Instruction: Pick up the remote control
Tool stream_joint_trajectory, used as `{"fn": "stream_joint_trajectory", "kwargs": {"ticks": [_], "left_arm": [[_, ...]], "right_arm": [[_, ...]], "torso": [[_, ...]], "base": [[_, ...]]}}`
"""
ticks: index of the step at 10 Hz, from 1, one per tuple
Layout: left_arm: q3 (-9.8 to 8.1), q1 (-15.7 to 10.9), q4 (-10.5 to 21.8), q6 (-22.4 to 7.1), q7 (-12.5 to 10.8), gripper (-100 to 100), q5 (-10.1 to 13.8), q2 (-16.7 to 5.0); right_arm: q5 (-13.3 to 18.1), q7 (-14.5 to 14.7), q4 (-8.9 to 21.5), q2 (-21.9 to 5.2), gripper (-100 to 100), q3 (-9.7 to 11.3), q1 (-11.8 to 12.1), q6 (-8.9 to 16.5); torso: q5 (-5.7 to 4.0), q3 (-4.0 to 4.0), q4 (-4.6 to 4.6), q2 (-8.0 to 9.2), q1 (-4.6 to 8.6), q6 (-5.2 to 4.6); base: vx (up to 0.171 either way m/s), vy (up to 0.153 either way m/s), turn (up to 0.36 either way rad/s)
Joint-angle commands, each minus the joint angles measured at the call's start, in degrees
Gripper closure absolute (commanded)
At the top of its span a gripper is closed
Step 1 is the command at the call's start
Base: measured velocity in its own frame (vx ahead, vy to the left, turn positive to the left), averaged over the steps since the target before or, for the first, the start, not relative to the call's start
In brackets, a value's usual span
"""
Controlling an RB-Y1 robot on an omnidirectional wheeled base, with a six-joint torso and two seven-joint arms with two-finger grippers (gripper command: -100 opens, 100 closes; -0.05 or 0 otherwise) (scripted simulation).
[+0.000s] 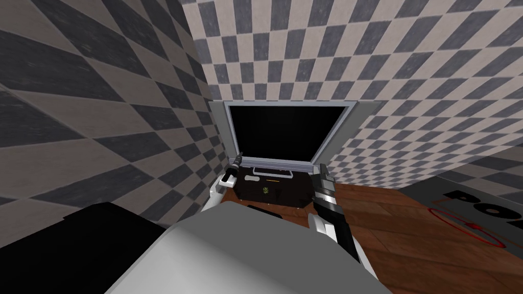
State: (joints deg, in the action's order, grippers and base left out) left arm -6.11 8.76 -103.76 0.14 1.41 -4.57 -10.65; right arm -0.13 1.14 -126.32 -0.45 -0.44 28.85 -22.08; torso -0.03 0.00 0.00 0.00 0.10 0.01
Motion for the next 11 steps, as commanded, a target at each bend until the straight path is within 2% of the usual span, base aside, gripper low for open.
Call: {"fn": "stream_joint_trajectory", "kwargs": {"ticks": [1,2,3,4,5,6,7,8,9,10,11], "left_arm": [[-0.55,-2.07,2.86,-2.86,-0.79,-100,0.02,-0.91],[-0.55,-2.07,3.04,-3.91,-0.79,-100,0.02,-0.91],[-1.01,-3.79,5.56,-5.54,-1.43,-100,0.00,-1.56],[-1.01,-3.79,5.94,-6.77,-1.43,-100,0.00,-1.56],[-1.48,-5.55,8.26,-8.62,-2.09,-100,-0.01,-2.18],[-1.48,-5.55,8.94,-9.70,-2.09,-100,-0.01,-2.18],[-1.95,-7.35,11.28,-11.31,-2.76,-100,-0.03,-2.76],[-1.95,-7.35,12.01,-12.68,-2.76,-100,-0.03,-2.76],[-2.45,-9.19,14.06,-14.19,-3.45,-100,-0.05,-3.30],[-2.45,-9.19,15.11,-15.71,-3.45,-100,-0.05,-3.30],[-2.96,-11.07,16.77,-17.44,-4.14,-100,-0.06,-3.79]], "right_arm": [[0.00,0.00,0.00,0.00,0,0.00,0.00,0.00],[0.00,0.00,0.00,0.00,0,0.00,0.00,0.00],[0.00,0.00,0.00,0.00,0,0.00,0.00,0.00],[0.00,0.00,0.00,0.00,0,0.00,0.00,0.00],[0.00,0.00,0.00,0.00,0,0.00,0.00,0.00],[0.00,0.00,0.00,0.00,0,0.00,0.00,0.00],[0.00,0.00,0.00,0.00,0,0.00,0.00,0.00],[0.00,0.00,0.00,0.00,0,0.00,0.00,0.00],[0.00,0.00,0.00,0.00,0,0.00,0.00,0.00],[0.00,0.00,0.00,0.00,0,0.00,0.00,0.00],[0.00,0.00,0.00,0.00,0,0.00,0.00,0.00]], "torso": [[0.00,0.00,0.00,0.00,0.00,0.00],[0.00,0.00,0.00,0.01,0.02,-0.01],[0.00,0.00,0.00,0.00,-0.01,0.00],[0.00,-0.01,0.00,-0.01,0.01,-0.01],[0.00,0.00,0.00,-0.01,-0.01,0.00],[0.00,0.00,0.00,0.00,0.01,-0.01],[0.00,0.00,0.00,0.01,-0.02,0.01],[0.00,-0.01,0.00,-0.01,0.01,-0.01],[0.00,-0.01,0.01,-0.02,-0.02,0.01],[0.00,-0.01,0.00,-0.03,-0.01,-0.01],[0.01,-0.02,0.01,-0.03,-0.02,0.01]], "base": [[-0.007,-0.037,-0.050],[-0.004,-0.029,-0.031],[-0.001,-0.032,-0.055],[-0.002,-0.026,-0.038],[-0.007,-0.032,-0.067],[-0.005,-0.026,-0.032],[0.002,-0.033,-0.061],[0.005,-0.028,-0.036],[0.002,-0.028,-0.064],[0.006,-0.025,-0.036],[0.006,-0.036,-0.070]]}}
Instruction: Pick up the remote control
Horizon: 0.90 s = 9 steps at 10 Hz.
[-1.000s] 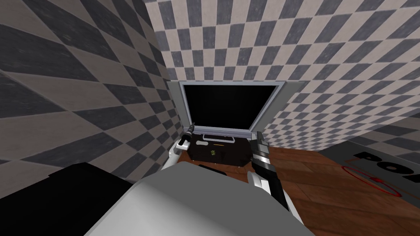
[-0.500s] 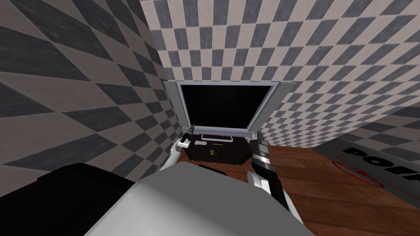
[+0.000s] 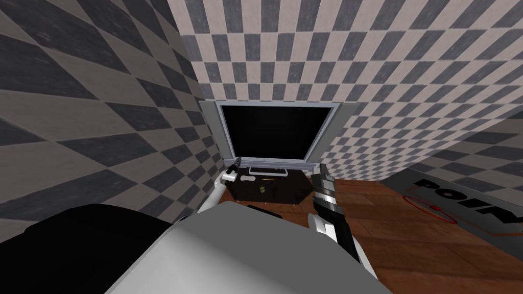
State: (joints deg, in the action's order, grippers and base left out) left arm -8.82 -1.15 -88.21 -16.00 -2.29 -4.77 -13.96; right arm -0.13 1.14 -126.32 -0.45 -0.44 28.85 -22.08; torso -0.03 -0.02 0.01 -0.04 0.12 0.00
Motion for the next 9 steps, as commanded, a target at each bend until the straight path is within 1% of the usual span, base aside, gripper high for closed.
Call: {"fn": "stream_joint_trajectory", "kwargs": {"ticks": [1,2,3,4,5,6,7,8,9], "left_arm": [[-0.25,-1.16,2.69,-2.65,-0.44,-100,0.14,-0.49],[-0.77,-3.06,4.29,-4.60,-1.14,-100,0.13,-0.92],[-0.77,-3.06,5.83,-5.78,-1.14,-100,0.13,-0.92],[-1.29,-4.96,8.04,-7.35,-1.84,-100,0.13,-1.32],[-1.29,-4.96,8.96,-8.82,-1.84,-100,0.13,-1.32],[-1.83,-6.84,11.13,-10.49,-2.52,-100,0.13,-1.68],[-1.83,-6.84,12.07,-12.06,-2.52,-100,0.13,-1.68],[-2.36,-8.68,14.25,-13.82,-3.20,-100,0.14,-2.02],[-2.36,-8.68,15.13,-15.18,-3.20,-100,0.14,-2.02]], "right_arm": [[0.00,0.00,0.00,0.00,0,0.00,0.00,0.00],[0.00,0.00,0.00,0.00,0,0.00,0.00,0.00],[0.00,0.00,0.00,0.00,0,0.00,0.00,0.00],[0.00,0.00,0.00,0.00,0,0.00,0.00,0.00],[0.00,0.00,0.00,0.00,0,0.00,0.00,0.00],[0.00,0.00,0.00,0.00,0,0.00,0.00,0.00],[0.00,0.00,0.00,0.00,0,0.00,0.00,0.00],[0.00,0.00,0.00,0.00,0,0.00,0.00,0.00],[0.00,0.00,0.00,0.00,0,0.00,0.00,0.00]], "torso": [[0.00,0.00,0.00,0.00,0.00,0.00],[0.00,0.00,0.00,0.01,-0.02,0.02],[0.00,0.00,0.00,0.00,-0.01,0.01],[0.01,0.00,0.00,0.01,-0.04,0.03],[0.00,0.00,0.00,0.00,0.00,0.01],[0.00,0.01,0.00,0.02,-0.02,0.03],[0.00,0.02,0.00,0.03,-0.01,0.01],[0.00,0.02,-0.01,0.04,-0.03,0.03],[0.00,0.01,0.00,0.02,0.01,0.02]], "base": [[0.005,-0.029,-0.035],[0.005,-0.033,-0.056],[0.006,-0.029,-0.041],[0.006,-0.038,-0.075],[0.004,-0.030,-0.029],[-0.002,-0.034,-0.054],[-0.002,-0.028,-0.030],[0.007,-0.039,-0.060],[0.003,-0.032,-0.030]]}}
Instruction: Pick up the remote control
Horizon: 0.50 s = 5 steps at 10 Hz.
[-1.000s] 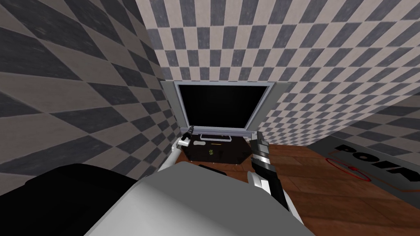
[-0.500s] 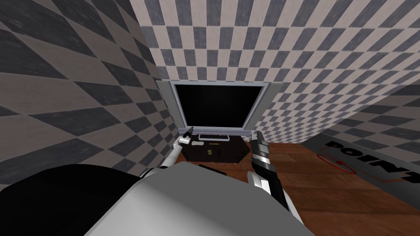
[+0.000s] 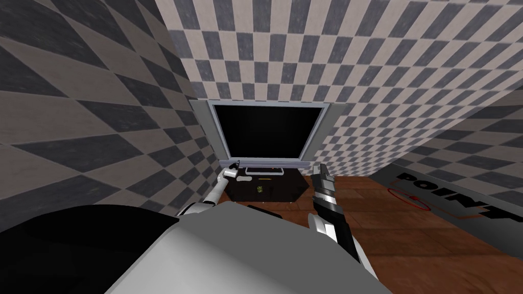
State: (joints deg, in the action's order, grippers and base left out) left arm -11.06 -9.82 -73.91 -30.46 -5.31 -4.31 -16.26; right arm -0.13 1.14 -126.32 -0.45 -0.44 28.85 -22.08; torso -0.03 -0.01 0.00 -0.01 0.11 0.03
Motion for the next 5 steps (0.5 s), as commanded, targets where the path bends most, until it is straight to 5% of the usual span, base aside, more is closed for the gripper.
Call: {"fn": "stream_joint_trajectory", "kwargs": {"ticks": [1,5], "left_arm": [[-0.65,-1.79,2.86,-2.86,-0.83,-100,-0.30,-0.04],[-1.65,-5.18,8.93,-8.84,-2.10,-100,-0.22,-0.59]], "right_arm": [[0.00,0.00,0.00,0.00,0,0.00,0.00,0.00],[0.00,0.00,0.00,0.00,0,0.00,0.00,0.00]], "torso": [[0.00,0.00,0.00,0.00,0.00,0.00],[0.00,0.00,0.00,0.00,-0.01,0.01]], "base": [[-0.009,-0.035,-0.056],[0.003,-0.031,-0.042]]}}
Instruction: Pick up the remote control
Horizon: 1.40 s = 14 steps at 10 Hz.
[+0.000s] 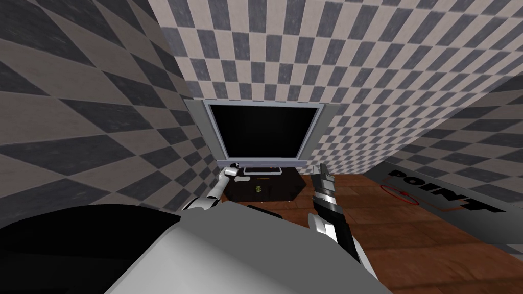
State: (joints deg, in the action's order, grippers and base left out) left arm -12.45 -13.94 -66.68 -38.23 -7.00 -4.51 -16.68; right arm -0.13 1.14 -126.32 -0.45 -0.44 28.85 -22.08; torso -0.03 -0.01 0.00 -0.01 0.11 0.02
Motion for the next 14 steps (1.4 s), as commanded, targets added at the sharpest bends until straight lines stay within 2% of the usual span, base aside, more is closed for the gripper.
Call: {"fn": "stream_joint_trajectory", "kwargs": {"ticks": [1,2,3,4,5,6,7,8,9,11,12,13,14], "left_arm": [[-0.26,-1.06,2.46,-1.92,-0.41,-100,-0.03,-0.16],[-0.73,-2.67,4.60,-4.02,-1.01,-100,0.01,-0.44],[-0.73,-2.67,5.26,-4.70,-1.01,-100,0.01,-0.44],[-1.16,-4.22,7.63,-6.86,-1.60,-100,0.05,-0.73],[-1.16,-4.22,7.97,-7.35,-1.60,-100,0.05,-0.73],[-1.56,-5.70,10.57,-9.29,-2.15,-100,0.07,-1.01],[-1.56,-5.70,10.57,-9.86,-2.15,-100,0.07,-1.01],[-1.92,-7.08,13.06,-11.83,-2.69,-100,0.09,-1.26],[-1.92,-7.08,13.06,-12.22,-2.69,-100,0.09,-1.26],[-2.49,-9.40,17.20,-16.14,-3.67,-100,0.11,-1.68],[-2.49,-9.40,17.75,-16.44,-3.67,-100,0.11,-1.68],[-2.71,-10.33,19.94,-18.28,-4.11,-100,0.11,-1.84],[-2.71,-10.33,19.94,-18.28,-4.11,-100,0.11,-1.84]], "right_arm": [[0.00,0.00,0.00,0.00,0,0.00,0.00,0.00],[0.00,0.00,0.00,0.00,0,0.00,0.00,0.00],[0.00,0.00,0.00,0.00,0,0.00,0.00,0.00],[0.00,0.00,0.00,0.00,0,0.00,0.00,0.00],[0.00,0.00,0.00,0.00,0,0.00,0.00,0.00],[0.00,0.00,0.00,0.00,0,0.00,0.00,0.00],[0.00,0.00,0.00,0.00,0,0.00,0.00,0.00],[0.00,0.00,0.00,0.00,0,0.00,0.00,0.00],[0.00,0.00,0.00,0.00,0,0.00,0.00,0.00],[0.00,0.00,0.00,0.00,0,0.00,0.00,0.00],[0.00,0.00,0.00,0.00,0,0.00,0.00,0.00],[0.00,0.00,0.00,0.00,0,0.00,0.01,0.00],[0.00,0.00,0.00,0.00,0,0.00,0.00,0.00]], "torso": [[0.00,0.00,0.00,0.00,0.00,0.00],[0.00,0.00,0.00,0.00,-0.02,0.01],[0.00,-0.01,0.00,-0.02,0.00,0.00],[0.00,-0.01,0.00,-0.01,-0.03,0.02],[0.00,-0.01,0.00,-0.02,-0.03,0.00],[0.01,-0.01,0.00,-0.01,-0.04,0.02],[0.00,-0.01,0.00,-0.01,-0.02,0.01],[0.00,-0.01,0.00,-0.01,-0.04,0.02],[0.01,-0.01,0.00,-0.01,-0.04,0.01],[0.01,0.00,0.00,0.00,-0.05,0.01],[0.00,-0.02,0.01,-0.03,-0.01,0.00],[0.01,-0.01,0.01,-0.02,-0.04,0.03],[0.01,0.00,0.00,0.00,-0.05,0.02]], "base": [[0.007,-0.025,-0.026],[0.011,-0.031,-0.049],[0.011,-0.024,-0.032],[0.012,-0.025,-0.057],[0.009,-0.022,-0.028],[0.010,-0.028,-0.049],[0.012,-0.020,-0.031],[0.012,-0.020,-0.062],[0.009,-0.017,-0.031],[0.014,-0.023,-0.081],[0.015,-0.019,-0.027],[0.009,-0.018,-0.050],[0.005,-0.010,-0.028]]}}
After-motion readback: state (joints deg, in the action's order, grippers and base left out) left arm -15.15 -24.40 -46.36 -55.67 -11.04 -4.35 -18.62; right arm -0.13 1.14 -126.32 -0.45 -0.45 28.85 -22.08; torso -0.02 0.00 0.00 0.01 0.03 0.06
